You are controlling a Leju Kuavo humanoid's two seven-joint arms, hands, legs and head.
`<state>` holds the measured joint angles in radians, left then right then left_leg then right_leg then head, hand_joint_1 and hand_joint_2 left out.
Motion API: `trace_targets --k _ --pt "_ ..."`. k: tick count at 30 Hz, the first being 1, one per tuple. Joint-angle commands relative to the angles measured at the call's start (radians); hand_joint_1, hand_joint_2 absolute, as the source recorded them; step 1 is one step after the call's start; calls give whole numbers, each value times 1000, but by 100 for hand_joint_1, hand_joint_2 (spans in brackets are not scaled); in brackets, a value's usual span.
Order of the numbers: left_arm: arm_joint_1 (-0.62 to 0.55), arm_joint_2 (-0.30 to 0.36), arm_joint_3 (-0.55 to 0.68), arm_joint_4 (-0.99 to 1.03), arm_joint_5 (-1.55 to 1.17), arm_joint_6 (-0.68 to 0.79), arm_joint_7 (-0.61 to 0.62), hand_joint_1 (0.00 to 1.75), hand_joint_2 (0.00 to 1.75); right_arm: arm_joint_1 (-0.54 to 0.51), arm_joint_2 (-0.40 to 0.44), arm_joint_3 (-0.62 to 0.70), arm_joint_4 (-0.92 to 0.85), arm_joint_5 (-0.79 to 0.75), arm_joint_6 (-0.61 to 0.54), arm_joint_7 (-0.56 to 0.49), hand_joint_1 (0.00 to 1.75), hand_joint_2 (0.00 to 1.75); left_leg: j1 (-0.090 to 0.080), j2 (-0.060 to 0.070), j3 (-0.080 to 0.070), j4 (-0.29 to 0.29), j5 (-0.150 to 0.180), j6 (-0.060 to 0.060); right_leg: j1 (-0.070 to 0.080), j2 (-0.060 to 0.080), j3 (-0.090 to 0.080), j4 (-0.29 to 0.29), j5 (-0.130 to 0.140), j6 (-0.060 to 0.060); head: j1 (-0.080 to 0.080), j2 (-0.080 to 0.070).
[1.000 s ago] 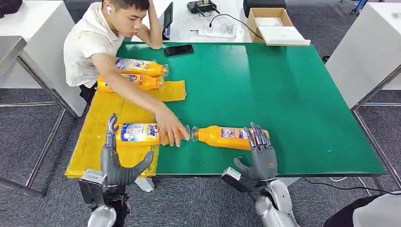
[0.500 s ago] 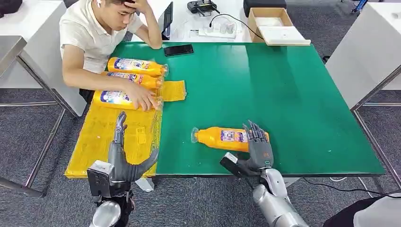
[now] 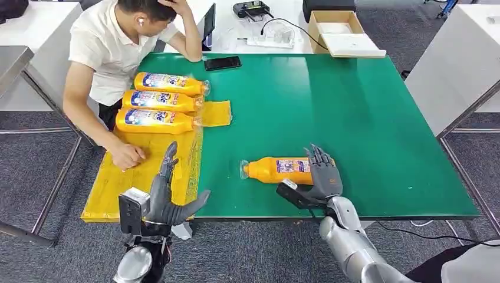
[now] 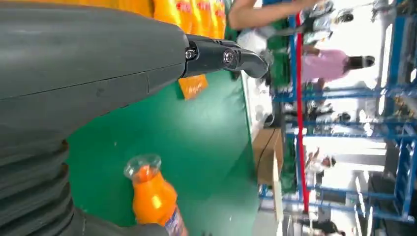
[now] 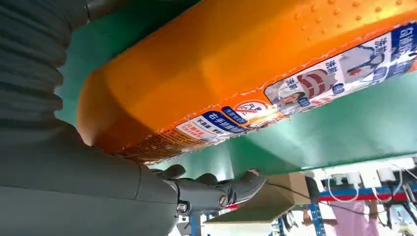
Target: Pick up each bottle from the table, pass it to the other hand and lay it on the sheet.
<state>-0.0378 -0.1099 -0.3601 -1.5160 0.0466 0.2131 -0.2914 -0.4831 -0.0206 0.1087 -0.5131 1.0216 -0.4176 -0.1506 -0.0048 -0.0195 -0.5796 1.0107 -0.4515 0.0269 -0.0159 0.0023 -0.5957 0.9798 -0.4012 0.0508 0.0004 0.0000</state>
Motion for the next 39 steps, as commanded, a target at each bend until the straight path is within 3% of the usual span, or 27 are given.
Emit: trace_targets --k 1,5,9,10,11,12,13,21,22,24,26,28,32,36,39 --pt "-41 41 -26 67 57 -85 50 0 175 -55 -39 71 96 3 136 58 0 175 1 2 3 -1 0 -2 1 0 3 -1 0 -2 0 0" --pt "-59 48 -34 90 69 -142 76 0 175 -84 -63 108 119 -5 299 113 0 175 1 1 5 -1 1 -2 1 -1 5 -1 0 -3 0 0" --pt "-71 44 -33 106 87 -174 84 0 175 -95 -83 128 140 -16 369 123 0 175 0 2 7 -1 1 -1 1 0 6 -2 1 -2 0 0" --pt "-81 50 -39 115 110 -206 100 0 175 -105 -100 145 161 -14 445 127 5 175 1 3 8 -2 1 -2 1 0 6 -3 2 -3 0 0" --pt "-86 51 -41 123 111 -211 101 0 175 -105 -109 148 163 -18 461 117 140 175 1 2 8 -1 2 -2 1 -2 7 -3 2 -3 0 0" --pt "-95 53 -45 129 110 -218 99 0 175 -108 -118 156 171 -22 497 97 169 175 0 2 9 -1 1 -1 1 -1 8 -2 2 -4 0 0" --pt "-110 55 -54 145 112 -229 97 0 175 -116 -128 160 189 -39 574 60 175 175 1 0 8 -2 2 -2 1 -3 7 -3 3 -5 0 0" --pt "-156 43 -77 184 128 -240 85 0 175 -127 -155 186 209 -58 668 -4 175 175 1 1 16 -2 0 -1 3 -1 6 -5 2 -4 0 0" --pt "-167 42 -87 198 135 -241 76 0 175 -119 -162 198 202 -88 736 -112 175 175 2 0 15 -3 1 -1 3 -2 7 -6 3 -5 0 0" --pt "-180 42 -96 216 148 -240 61 0 175 -101 -173 172 202 -160 814 -225 175 175 2 -3 16 -3 1 -1 3 -5 10 -7 2 -5 0 0" --pt "-189 47 -110 223 159 -239 49 0 175 -67 -182 188 183 -192 800 -305 175 175 2 -3 17 -3 1 -1 4 -5 10 -7 2 -5 0 0" --pt "-188 46 -112 222 159 -239 49 0 175 -61 -175 190 183 -191 793 -304 175 175 3 -2 19 -3 0 -1 4 -4 13 -8 1 -4 1 0" --pt "-171 52 -118 194 160 -223 40 0 175 -43 -133 201 161 -216 676 -343 175 175 3 6 20 -3 -1 -2 4 3 20 -8 3 -5 0 0" --pt "-94 5 -64 108 66 25 -17 0 175 31 9 75 7 -407 368 -397 175 175 4 13 21 -3 -2 -2 5 11 18 -8 4 -5 0 0" --pt "-71 -4 -54 95 96 70 -1 0 175 77 42 76 -121 -470 307 -381 175 175 6 18 19 -3 -4 -3 6 16 17 -6 5 -6 0 0"
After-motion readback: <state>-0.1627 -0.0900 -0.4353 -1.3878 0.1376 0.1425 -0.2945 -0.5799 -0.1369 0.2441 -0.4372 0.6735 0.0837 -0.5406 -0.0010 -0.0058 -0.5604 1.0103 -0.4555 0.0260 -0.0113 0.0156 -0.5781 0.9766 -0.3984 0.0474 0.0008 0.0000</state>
